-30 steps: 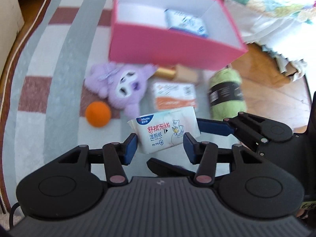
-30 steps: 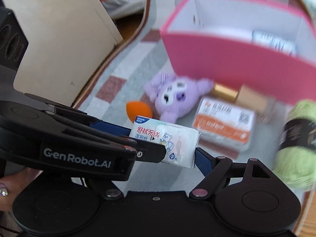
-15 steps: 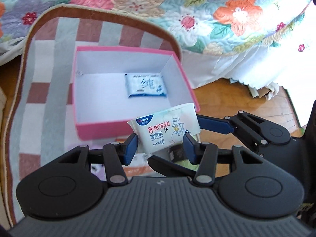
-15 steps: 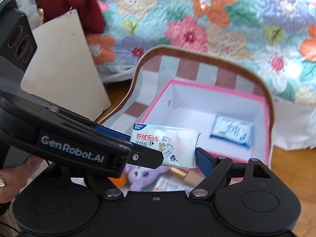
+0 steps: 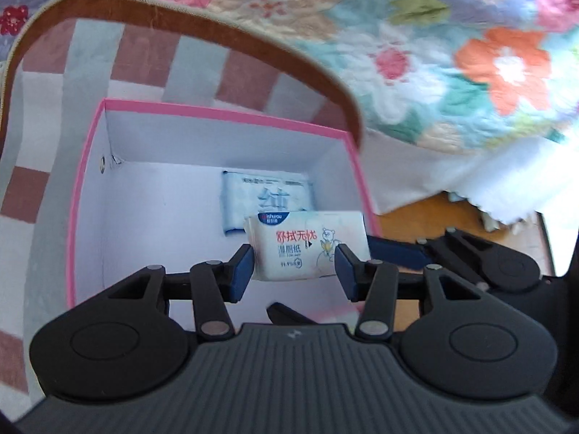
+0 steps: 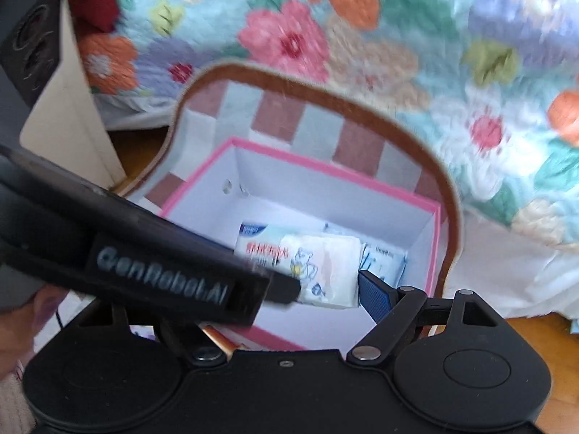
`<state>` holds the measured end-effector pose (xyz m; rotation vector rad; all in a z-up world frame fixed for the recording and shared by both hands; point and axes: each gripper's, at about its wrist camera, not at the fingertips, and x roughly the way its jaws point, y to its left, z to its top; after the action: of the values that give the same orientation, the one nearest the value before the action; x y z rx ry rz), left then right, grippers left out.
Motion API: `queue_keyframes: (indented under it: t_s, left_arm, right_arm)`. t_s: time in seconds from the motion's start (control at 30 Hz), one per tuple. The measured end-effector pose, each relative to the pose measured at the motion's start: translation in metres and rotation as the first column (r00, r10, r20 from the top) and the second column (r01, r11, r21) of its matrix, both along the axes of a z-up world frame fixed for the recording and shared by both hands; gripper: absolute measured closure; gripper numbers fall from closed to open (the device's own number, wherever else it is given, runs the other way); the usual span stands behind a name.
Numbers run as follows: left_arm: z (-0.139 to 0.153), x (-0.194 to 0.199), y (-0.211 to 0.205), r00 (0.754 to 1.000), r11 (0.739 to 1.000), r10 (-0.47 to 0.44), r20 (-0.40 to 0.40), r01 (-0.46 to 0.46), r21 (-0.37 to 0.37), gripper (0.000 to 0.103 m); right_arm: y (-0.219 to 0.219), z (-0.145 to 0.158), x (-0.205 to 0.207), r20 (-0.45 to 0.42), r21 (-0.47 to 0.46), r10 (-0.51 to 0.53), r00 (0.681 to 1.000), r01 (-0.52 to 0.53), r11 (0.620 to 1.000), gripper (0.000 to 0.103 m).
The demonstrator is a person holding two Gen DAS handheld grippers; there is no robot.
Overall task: Organize objects
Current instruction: 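Carry the white pack into the pink box beside the blue pack, release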
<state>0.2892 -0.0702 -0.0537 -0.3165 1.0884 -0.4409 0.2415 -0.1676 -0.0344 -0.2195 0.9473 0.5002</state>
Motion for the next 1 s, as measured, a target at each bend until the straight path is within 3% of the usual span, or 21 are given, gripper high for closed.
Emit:
queue_keyframes:
  t_s: [0.13,0.33,0.5,0.7,0.77,0.87,1.0]
  left_arm:
    - [-0.034,0.03,-0.005,0.994,0.999,0.005,-0.111,-0.01,-0.044,0.057]
    - [-0.077,0.057,-0.014,0.978,0.999,0.02,-0.208,-0.029,-0.044,0.057]
    - [-0.106,0.064,-0.022,0.948,0.995,0.04,-0.315,-0.066,-0.073,0.057]
    - [-0.113,0.064,-0.037,0.955,0.994,0.06,-0.291,-0.084,-0.07,0.059]
    - [-0.115,0.064,-0.038,0.954,0.993,0.082,-0.289,-0.102,-0.055,0.059]
    - [-0.106,0.062,-0.037,0.968,0.996,0.091,-0.233,-0.089,0.02,0.058]
    - [-0.086,0.054,-0.031,0.976,0.999,0.025,-0.216,-0.016,0.046,0.054]
  right_arm:
    - [0.0,-0.03,0.029,-0.057,-0.028,-0.026,0.998,0.025,0.999,0.019]
    - [-0.004,-0.067,0.066,-0.162,-0.092,-0.068,0.984,0.053,0.994,0.04]
    - [0.0,-0.086,0.08,-0.223,-0.177,-0.089,0.971,0.049,0.983,0.044]
    - [0.015,-0.096,0.073,-0.144,-0.332,-0.052,0.988,0.001,0.943,0.044]
    - [0.013,-0.099,0.074,-0.111,-0.362,-0.062,0.992,0.018,0.932,0.032]
    - [0.008,-0.096,0.067,-0.093,-0.346,-0.047,0.995,0.012,0.938,0.031]
    - [-0.01,-0.081,0.055,-0.099,-0.259,-0.068,0.993,0.04,0.965,0.031]
